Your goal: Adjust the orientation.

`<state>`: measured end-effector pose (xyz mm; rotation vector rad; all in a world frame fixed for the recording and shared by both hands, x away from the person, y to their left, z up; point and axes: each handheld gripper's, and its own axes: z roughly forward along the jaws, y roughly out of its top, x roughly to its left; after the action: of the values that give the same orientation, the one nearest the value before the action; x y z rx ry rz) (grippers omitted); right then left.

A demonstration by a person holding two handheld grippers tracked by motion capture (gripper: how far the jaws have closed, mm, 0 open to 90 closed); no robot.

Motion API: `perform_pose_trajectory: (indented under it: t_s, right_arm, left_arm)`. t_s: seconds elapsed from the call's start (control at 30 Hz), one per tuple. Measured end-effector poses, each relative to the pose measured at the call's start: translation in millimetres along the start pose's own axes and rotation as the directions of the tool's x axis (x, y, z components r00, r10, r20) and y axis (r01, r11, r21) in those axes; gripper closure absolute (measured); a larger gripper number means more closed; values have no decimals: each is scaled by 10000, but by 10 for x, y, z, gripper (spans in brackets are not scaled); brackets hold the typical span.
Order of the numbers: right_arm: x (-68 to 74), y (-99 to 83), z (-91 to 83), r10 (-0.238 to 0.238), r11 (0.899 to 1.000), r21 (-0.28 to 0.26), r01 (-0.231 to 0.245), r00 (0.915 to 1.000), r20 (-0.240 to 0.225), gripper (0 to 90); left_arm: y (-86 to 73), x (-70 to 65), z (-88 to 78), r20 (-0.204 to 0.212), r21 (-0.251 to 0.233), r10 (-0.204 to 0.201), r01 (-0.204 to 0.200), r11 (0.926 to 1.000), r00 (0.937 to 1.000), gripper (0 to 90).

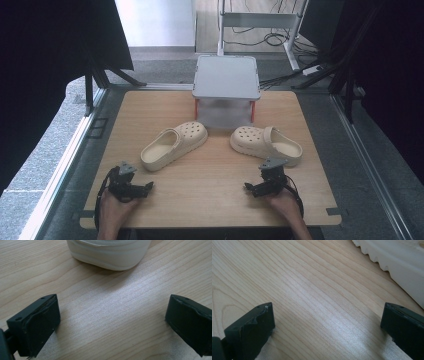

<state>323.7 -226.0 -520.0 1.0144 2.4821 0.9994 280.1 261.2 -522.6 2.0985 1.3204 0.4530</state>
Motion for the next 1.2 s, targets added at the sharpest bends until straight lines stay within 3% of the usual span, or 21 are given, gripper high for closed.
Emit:
perform_pose_trajectory:
  t_s: [0.87,0.97,1.0,1.07,1.13,1.2]
  right_arm:
    - [7,-5,-10,114,9999,-5,-114,9999,67,0]
    - [3,19,-42,209,9996,205,-210,9998,54,71]
    - [1,44,-75,349,9992,216,-347,9993,-113,127]
    - [4,57,-89,408,9990,186,-403,9989,-248,126]
    - [17,124,-139,613,9981,27,-612,9953,-752,127]
    - [27,157,-152,665,9978,5,-667,9942,-844,127]
  left_arm:
    - [1,-13,2,-36,-13,-56,56,10000,10000,0]
    - [1,-14,2,-36,-15,-58,58,10000,10000,0]
    - [1,-14,2,-38,-14,-57,56,10000,10000,0]
    - [1,-14,2,-36,-14,-59,59,10000,10000,0]
    - [1,-14,2,-37,-15,-62,62,10000,10000,0]
    - [1,-14,2,-41,-14,-62,62,10000,10000,0]
